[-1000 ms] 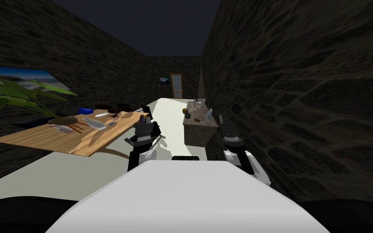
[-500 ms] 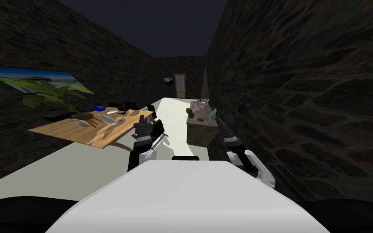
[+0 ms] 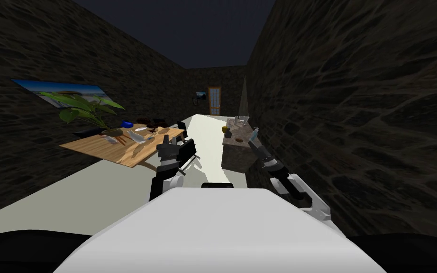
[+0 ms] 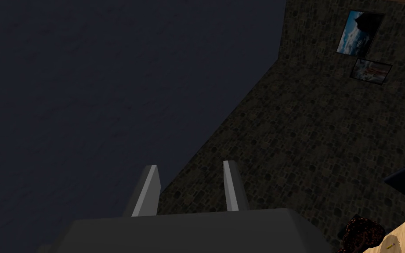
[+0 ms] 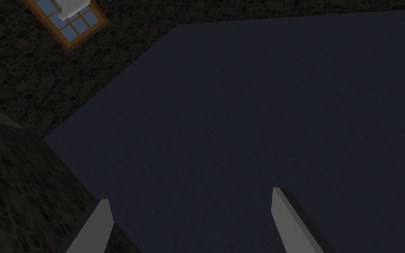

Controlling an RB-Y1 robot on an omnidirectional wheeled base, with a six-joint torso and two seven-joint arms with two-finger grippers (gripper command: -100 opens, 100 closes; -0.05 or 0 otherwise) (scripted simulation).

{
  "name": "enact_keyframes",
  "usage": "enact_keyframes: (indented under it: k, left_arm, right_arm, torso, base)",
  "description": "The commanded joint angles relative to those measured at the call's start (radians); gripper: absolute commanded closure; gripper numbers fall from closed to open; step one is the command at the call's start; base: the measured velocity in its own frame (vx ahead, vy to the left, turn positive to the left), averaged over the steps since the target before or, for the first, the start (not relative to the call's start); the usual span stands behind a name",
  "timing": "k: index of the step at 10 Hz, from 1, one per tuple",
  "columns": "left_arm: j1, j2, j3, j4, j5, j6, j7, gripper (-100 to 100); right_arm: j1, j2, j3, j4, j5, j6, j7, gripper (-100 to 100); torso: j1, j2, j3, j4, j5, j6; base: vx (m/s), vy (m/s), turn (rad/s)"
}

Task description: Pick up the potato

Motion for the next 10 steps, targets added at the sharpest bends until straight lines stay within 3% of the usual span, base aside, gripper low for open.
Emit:
enact_keyframes:
  k: [1,6,9,10]
  left_arm:
    - [0.0,0.0,0.0,0.0,0.0,0.0,0.0,0]
    - [0.0,0.0,0.0,0.0,0.0,0.0,0.0,0]
    - [0.0,0.0,0.0,0.0,0.0,0.0,0.0,0]
    - [0.0,0.0,0.0,0.0,0.0,0.0,0.0,0]
  right_arm:
    - [0.0,-0.05,-0.002,0.032,0.041,0.017,0.022,-100]
    - [0.003,-0.177,-0.008,0.102,0.108,0.036,0.06,-100]
    - [0.009,-0.269,-0.011,0.177,0.17,0.054,0.1,-100]
    - [0.009,-0.286,-0.011,0.177,0.17,0.054,0.1,-100]
  torso:
    - [0.0,0.0,0.0,0.0,0.0,0.0]
    - [0.001,-0.001,0.0,0.0,0.0,0.0]
    - [0.0,-0.002,-0.001,0.0,0.0,0.0]
    - [0.001,-0.002,-0.001,-0.001,0.0,0.0]
  base:
    - [-0.019,0.082,0.143]
    - [-0.013,0.066,0.084]
    - [0.013,0.075,0.092]
    - [0.007,0.07,0.073]
